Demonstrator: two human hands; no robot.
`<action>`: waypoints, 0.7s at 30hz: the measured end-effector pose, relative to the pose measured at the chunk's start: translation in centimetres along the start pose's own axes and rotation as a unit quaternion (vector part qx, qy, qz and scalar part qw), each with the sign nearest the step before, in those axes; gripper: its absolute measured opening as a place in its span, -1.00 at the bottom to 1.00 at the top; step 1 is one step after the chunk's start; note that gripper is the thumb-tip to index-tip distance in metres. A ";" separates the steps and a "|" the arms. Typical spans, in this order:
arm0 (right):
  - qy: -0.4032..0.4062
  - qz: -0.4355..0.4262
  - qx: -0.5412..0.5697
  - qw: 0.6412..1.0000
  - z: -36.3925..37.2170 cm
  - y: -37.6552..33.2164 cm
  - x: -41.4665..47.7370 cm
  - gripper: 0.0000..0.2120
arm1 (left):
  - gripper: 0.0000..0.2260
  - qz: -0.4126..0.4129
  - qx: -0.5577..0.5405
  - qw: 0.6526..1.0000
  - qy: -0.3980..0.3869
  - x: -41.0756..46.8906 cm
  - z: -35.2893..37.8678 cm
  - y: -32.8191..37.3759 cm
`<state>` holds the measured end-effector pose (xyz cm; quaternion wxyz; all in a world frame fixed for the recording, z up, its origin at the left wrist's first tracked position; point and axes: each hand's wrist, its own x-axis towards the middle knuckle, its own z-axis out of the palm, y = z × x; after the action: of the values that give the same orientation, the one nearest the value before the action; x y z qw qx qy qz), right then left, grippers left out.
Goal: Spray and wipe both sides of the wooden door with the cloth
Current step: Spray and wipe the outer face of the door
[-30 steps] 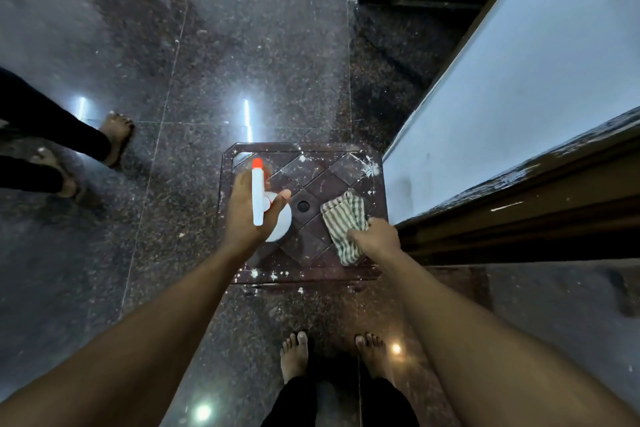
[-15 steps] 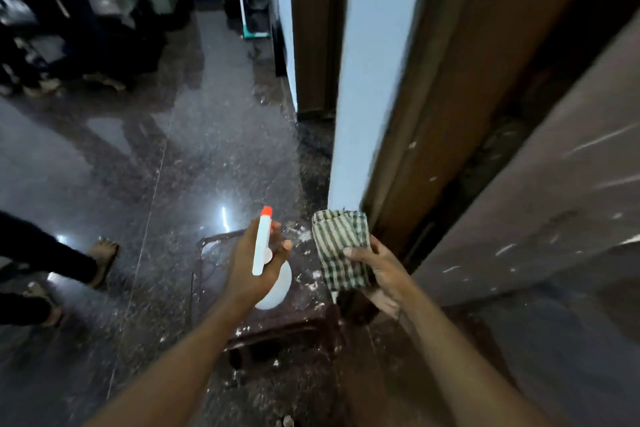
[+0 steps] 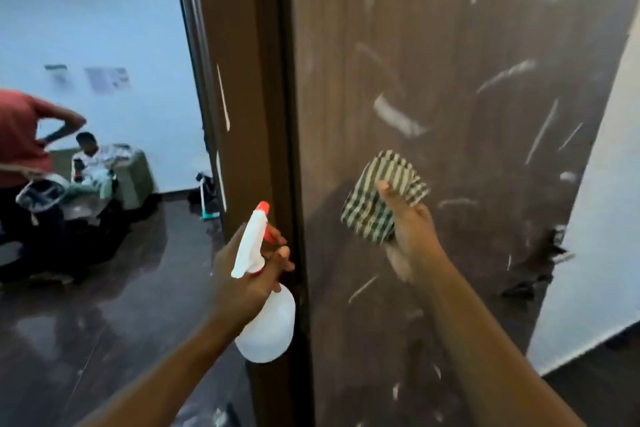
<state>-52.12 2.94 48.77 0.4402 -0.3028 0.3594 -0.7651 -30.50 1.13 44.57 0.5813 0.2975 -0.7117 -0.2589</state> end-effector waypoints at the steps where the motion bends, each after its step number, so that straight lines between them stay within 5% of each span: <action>1: 0.001 -0.034 -0.008 0.999 0.6 -2.4 1.4 -0.84 | -0.62 0.020 0.003 1.000 0.002 1.7 0.4 1.8; 8: 0.042 -0.147 -0.054 0.987 5.0 -16.4 8.1 -0.64 | -0.75 0.114 0.057 0.990 0.053 12.7 2.7 13.5; 14: 0.087 -0.294 -0.150 0.940 7.2 -27.0 12.8 -0.64 | -0.73 0.174 0.116 0.973 0.101 21.0 5.1 22.1; 17: 0.074 -0.342 -0.171 0.921 6.9 -30.8 15.9 -0.63 | -0.92 0.183 0.161 0.961 0.133 23.9 6.6 25.1; 21: 0.000 -0.372 -0.175 0.911 5.9 -35.3 20.2 -0.66 | -0.84 0.181 0.164 0.954 0.173 27.5 9.9 28.3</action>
<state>-72.24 -4.21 83.85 0.0635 -0.4872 0.3487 -0.7981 -47.72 0.89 81.41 0.6758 0.2946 -0.6752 0.0263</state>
